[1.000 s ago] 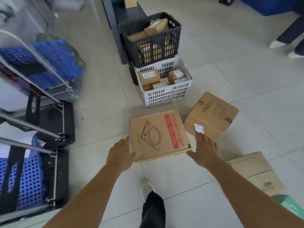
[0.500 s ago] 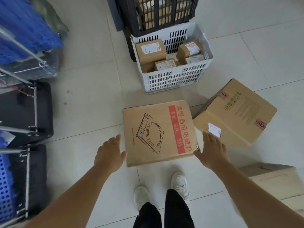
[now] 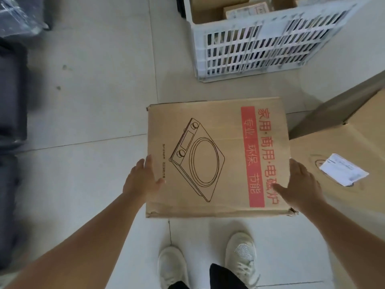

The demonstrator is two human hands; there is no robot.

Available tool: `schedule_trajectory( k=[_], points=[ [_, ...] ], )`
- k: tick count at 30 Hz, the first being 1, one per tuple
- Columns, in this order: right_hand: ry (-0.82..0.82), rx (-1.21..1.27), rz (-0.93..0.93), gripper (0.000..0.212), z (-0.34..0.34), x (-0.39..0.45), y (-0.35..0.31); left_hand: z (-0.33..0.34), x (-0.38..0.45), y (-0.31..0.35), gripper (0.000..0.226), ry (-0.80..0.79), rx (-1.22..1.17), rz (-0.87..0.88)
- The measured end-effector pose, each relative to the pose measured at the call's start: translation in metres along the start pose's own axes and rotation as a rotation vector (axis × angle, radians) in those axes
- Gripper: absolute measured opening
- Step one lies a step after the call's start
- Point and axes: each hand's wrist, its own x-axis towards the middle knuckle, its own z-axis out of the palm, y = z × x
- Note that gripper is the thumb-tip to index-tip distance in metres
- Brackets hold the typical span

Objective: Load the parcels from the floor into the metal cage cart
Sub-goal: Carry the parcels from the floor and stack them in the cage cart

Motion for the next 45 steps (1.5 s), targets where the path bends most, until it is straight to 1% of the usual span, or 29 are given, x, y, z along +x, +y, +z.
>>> schedule_trajectory(
  k=[3,7,10,12,14,16,20,22,27,30,33,35,37,39,42,44,45],
  points=[
    [0.019,0.074,0.041,0.098,0.019,0.033,0.002,0.022,0.029,-0.008,0.096,-0.024,-0.086,-0.069],
    [0.025,0.226,0.069,0.115,0.04,0.059,0.002,0.04,0.055,-0.017,0.098,-0.051,-0.288,-0.088],
    [0.025,0.342,0.091,0.127,0.05,0.07,0.004,0.05,0.067,-0.02,0.109,-0.02,-0.393,-0.126],
    [0.025,0.416,0.108,0.131,0.052,0.075,0.004,0.054,0.071,-0.019,0.119,-0.001,-0.443,-0.139],
    [0.019,0.473,0.128,0.133,0.051,0.08,0.004,0.057,0.074,-0.018,0.123,0.018,-0.479,-0.154],
    [0.009,0.524,0.145,0.132,0.048,0.084,0.004,0.06,0.076,-0.018,0.12,0.038,-0.53,-0.166],
    [0.009,0.573,0.15,0.124,0.045,0.079,0.003,0.058,0.067,-0.019,0.1,0.065,-0.595,-0.158],
    [0.016,0.574,0.138,0.122,0.043,0.068,0.003,0.049,0.058,-0.021,0.095,0.067,-0.603,-0.145],
    [0.027,0.592,0.102,0.121,0.014,0.025,-0.002,0.008,0.012,-0.026,0.089,0.098,-0.651,-0.129],
    [0.046,0.584,0.061,0.119,-0.027,-0.007,-0.009,-0.031,-0.029,-0.024,0.083,0.135,-0.699,-0.111],
    [0.101,0.604,0.022,0.11,-0.073,-0.042,-0.017,-0.072,-0.07,-0.022,0.079,0.16,-0.745,-0.099],
    [0.13,0.627,-0.015,0.108,-0.109,-0.071,-0.027,-0.106,-0.102,-0.021,0.08,0.187,-0.758,-0.089],
    [0.139,0.657,-0.026,0.112,-0.142,-0.099,-0.035,-0.138,-0.131,-0.022,0.081,0.219,-0.767,-0.078],
    [0.151,0.677,-0.028,0.122,-0.171,-0.13,-0.042,-0.168,-0.163,-0.023,0.08,0.254,-0.768,-0.07],
    [0.18,0.663,-0.048,0.131,-0.213,-0.179,-0.054,-0.213,-0.209,-0.024,0.081,0.313,-0.761,-0.051],
    [0.192,0.679,-0.065,0.131,-0.238,-0.209,-0.061,-0.238,-0.239,-0.029,0.084,0.349,-0.778,-0.039],
    [0.199,0.686,-0.081,0.127,-0.249,-0.224,-0.064,-0.25,-0.254,-0.032,0.087,0.368,-0.782,-0.033]
  ],
)
